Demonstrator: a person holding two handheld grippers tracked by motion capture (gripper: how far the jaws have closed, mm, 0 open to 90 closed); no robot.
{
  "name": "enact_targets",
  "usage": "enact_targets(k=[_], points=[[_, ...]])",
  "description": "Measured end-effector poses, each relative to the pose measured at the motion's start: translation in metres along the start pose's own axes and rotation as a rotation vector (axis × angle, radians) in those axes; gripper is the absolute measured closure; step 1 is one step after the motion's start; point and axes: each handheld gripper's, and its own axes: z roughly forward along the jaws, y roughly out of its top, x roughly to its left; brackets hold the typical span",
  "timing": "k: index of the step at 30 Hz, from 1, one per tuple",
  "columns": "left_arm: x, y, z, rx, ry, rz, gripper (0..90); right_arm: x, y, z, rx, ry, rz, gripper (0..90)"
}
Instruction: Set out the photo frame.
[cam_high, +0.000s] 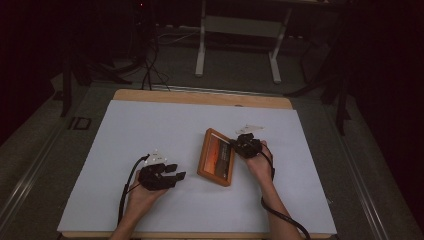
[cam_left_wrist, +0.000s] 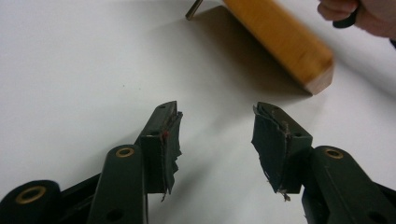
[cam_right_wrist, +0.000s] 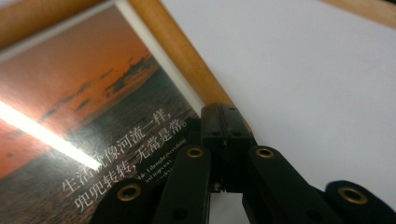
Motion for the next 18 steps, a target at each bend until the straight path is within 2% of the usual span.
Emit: enact_targets(k=[2, 6, 18], points=[[-0.001, 0.000, 0.000, -0.002, -0.001, -0.003, 49.9, -0.002, -0.002, 0.000, -0.013, 0.011, 0.022, 90.0], [-0.004, 0.001, -0.001, -0.009, -0.010, -0.001, 48.5, -0.002, -0.001, 0.001, -0.001, 0.005, 0.009, 90.0], [-0.014, 0.006, 0.000, -0.006, -0.020, 0.007, 38.2, -0.003, -0.002, 0.001, -0.004, 0.015, 0.022, 90.0]])
